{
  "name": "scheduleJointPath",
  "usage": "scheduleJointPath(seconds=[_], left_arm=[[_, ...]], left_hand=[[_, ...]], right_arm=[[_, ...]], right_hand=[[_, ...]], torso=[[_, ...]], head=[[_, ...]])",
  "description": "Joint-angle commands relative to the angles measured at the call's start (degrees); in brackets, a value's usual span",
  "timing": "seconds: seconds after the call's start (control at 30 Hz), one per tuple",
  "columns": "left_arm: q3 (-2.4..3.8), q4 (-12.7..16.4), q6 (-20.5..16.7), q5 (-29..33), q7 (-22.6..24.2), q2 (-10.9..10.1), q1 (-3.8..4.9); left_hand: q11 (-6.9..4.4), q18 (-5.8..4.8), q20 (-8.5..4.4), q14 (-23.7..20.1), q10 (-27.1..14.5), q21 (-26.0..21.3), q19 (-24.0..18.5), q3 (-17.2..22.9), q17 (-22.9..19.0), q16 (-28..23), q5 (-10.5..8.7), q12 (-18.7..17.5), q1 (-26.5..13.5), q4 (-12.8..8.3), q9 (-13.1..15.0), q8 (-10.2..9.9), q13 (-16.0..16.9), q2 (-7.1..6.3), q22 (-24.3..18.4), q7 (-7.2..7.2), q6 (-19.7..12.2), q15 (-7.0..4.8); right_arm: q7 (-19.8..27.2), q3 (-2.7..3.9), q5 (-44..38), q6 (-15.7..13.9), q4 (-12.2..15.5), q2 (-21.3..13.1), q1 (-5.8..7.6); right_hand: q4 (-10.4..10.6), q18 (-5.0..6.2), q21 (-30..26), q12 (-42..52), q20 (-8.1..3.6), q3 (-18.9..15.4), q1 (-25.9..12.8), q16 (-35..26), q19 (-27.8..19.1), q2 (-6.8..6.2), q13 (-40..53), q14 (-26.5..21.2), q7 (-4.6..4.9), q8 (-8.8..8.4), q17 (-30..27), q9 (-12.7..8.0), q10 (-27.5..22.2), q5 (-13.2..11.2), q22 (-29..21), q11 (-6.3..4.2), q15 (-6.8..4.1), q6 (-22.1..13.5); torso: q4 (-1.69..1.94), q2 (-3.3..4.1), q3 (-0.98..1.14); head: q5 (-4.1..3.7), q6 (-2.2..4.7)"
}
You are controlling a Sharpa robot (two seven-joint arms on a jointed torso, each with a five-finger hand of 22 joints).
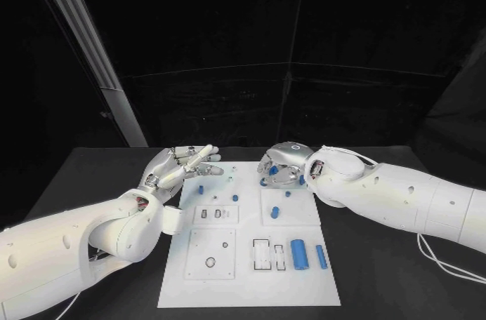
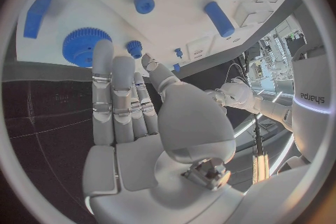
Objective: Assemble the parts on the task board
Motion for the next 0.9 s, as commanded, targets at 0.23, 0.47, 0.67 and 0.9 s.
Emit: scheduleJointPath(seconds=[0.23,0.47,0.67,0.9], left_arm=[[0.04,0.15,1.41,-0.57,-0.3,-0.12,0.26],[0.04,-0.08,1.42,-0.57,-0.43,-0.06,0.29],[0.04,-0.2,0.84,-0.57,-0.21,-0.13,0.3],[0.04,-0.2,0.78,-0.56,-0.19,-0.21,0.32]], left_hand=[[-0.08,0.77,0.13,-0.2,0.34,-0.35,0.31,-0.14,0.09,-0.31,-0.23,-0.07,0.52,-0.36,-0.11,-0.09,-0.02,0.24,-0.15,0.2,0.33,0.18],[-0.08,0.77,0.13,-0.21,0.34,-0.37,0.31,-0.14,0.1,-0.35,-0.23,-0.09,0.51,-0.36,-0.11,-0.1,-0.03,0.27,-0.17,0.2,0.34,0.19],[-0.1,0.77,0.14,-0.21,0.38,-0.43,0.33,-0.1,0.15,-0.45,-0.2,-0.12,0.54,-0.38,-0.11,-0.1,-0.04,0.44,-0.23,0.14,0.44,0.19],[-0.12,0.78,0.15,-0.19,0.41,-0.46,0.35,-0.07,0.17,-0.5,-0.2,-0.14,0.57,-0.39,-0.11,-0.11,-0.05,0.54,-0.26,0.12,0.48,0.18]], right_arm=[[-2.59,0.07,-3.33,5.25,0.42,0.18,0.28],[-2.91,0.07,-3.79,6.93,0.26,0.26,0.31],[-2.95,0.07,-3.97,7.41,0.16,0.44,0.32],[-3.14,0.07,-4.23,6.82,-0.04,0.66,0.32]], right_hand=[[0.11,-0.59,6.57,-0.07,0.23,2.72,-1.11,7.8,-0.06,-0.09,0.02,0.95,-0.07,-0.21,8.18,0.07,0.14,-0.74,6.94,0.03,0.51,0.16],[0.14,-0.81,8.86,-0.02,0.25,4.42,-1.03,9.99,-0.22,0.38,0.0,0.78,-0.25,-0.07,10.49,0.13,0.47,-1.04,9.49,-0.09,0.42,0.79],[0.35,-1.53,13.47,0.0,0.19,7.5,-0.98,13.71,0.51,1.53,-0.01,1.1,-0.47,-0.02,14.6,0.16,1.36,-3.49,15.29,-0.32,0.31,1.69],[0.83,-1.74,15.62,0.04,0.17,9.44,-1.61,15.54,0.38,1.51,0.03,0.98,-0.59,0.08,16.37,0.22,2.24,-3.84,17.63,-0.49,0.25,2.62]], torso=[[0.09,0.61,-0.04],[0.21,0.71,-0.01],[0.17,0.82,0.04],[0.16,0.93,0.01]], head=[[-0.22,-0.43],[-0.31,-0.32],[-0.01,-0.29],[-0.18,-0.42]])
